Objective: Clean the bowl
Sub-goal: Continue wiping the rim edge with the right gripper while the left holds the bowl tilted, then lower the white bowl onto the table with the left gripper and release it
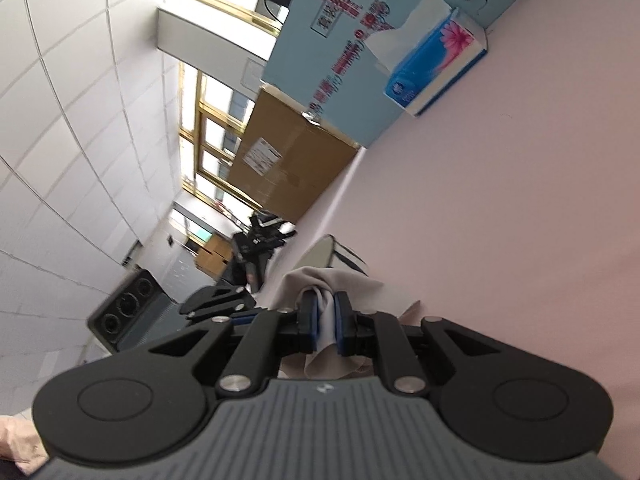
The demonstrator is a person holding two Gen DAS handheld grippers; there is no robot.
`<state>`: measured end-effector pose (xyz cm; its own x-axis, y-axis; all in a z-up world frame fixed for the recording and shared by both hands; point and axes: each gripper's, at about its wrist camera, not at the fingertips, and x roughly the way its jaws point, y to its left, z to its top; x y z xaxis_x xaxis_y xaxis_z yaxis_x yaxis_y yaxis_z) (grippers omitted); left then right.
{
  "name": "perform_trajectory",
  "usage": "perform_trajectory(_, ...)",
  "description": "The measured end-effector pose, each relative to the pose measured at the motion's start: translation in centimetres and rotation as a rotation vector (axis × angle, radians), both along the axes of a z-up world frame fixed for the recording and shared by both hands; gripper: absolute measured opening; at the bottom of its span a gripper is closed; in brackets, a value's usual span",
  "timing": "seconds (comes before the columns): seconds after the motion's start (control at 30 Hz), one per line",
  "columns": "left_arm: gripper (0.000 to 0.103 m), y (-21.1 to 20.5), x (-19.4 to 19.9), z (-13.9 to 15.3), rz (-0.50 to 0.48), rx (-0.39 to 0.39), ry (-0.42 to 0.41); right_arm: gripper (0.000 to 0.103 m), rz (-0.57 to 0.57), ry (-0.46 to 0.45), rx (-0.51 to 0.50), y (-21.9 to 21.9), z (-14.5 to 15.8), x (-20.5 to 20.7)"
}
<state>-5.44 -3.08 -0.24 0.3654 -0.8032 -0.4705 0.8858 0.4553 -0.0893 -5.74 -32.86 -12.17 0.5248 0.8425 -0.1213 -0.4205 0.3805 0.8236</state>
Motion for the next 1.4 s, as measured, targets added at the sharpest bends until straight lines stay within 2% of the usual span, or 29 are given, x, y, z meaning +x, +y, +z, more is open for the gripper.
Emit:
perform_trajectory(0.13,0.027,1.7,0.5,0.7,0.096,-0.076,0.013,0.012,-0.029,-0.006,0.014,-0.6,0.5,0.4)
perform_trajectory(0.3,0.041,3.5,1.1,1.2,0.202,-0.182,0.036,0.012,-0.044,-0.014,0.051,-1.1,1.0,1.0)
perform_trajectory(0.43,0.048,5.1,1.7,1.4,0.265,-0.265,0.061,0.013,-0.046,-0.027,0.087,-1.3,1.4,1.4)
perform_trajectory(0.5,0.061,6.1,2.0,1.5,0.316,-0.321,0.071,0.013,-0.048,-0.035,0.103,-1.4,1.5,1.4)
perform_trajectory(0.6,0.074,7.8,2.5,1.7,0.393,-0.410,0.086,0.013,-0.061,-0.051,0.140,-1.8,1.5,1.2)
perform_trajectory(0.7,0.083,9.1,2.6,2.1,0.498,-0.446,0.069,0.013,-0.106,-0.074,0.142,-2.4,2.3,1.1)
perform_trajectory(0.77,0.084,9.7,2.5,2.3,0.593,-0.419,0.037,0.013,-0.181,-0.104,0.052,-2.5,3.4,0.7)
perform_trajectory(0.9,0.088,10.3,2.8,2.2,0.721,-0.361,0.038,0.013,-0.379,-0.213,-0.388,0.0,6.5,-0.9)
perform_trajectory(0.93,0.088,10.6,3.0,2.0,0.733,-0.353,0.047,0.013,-0.399,-0.222,-0.451,0.5,6.8,-0.9)
perform_trajectory(1.17,0.088,9.8,3.9,0.4,0.856,-0.207,0.065,0.013,-0.460,-0.226,-0.703,3.1,7.3,0.3)
perform_trajectory(1.4,0.090,9.1,4.1,-1.0,0.906,-0.141,0.072,0.013,-0.450,-0.188,-0.807,5.1,6.2,1.8)
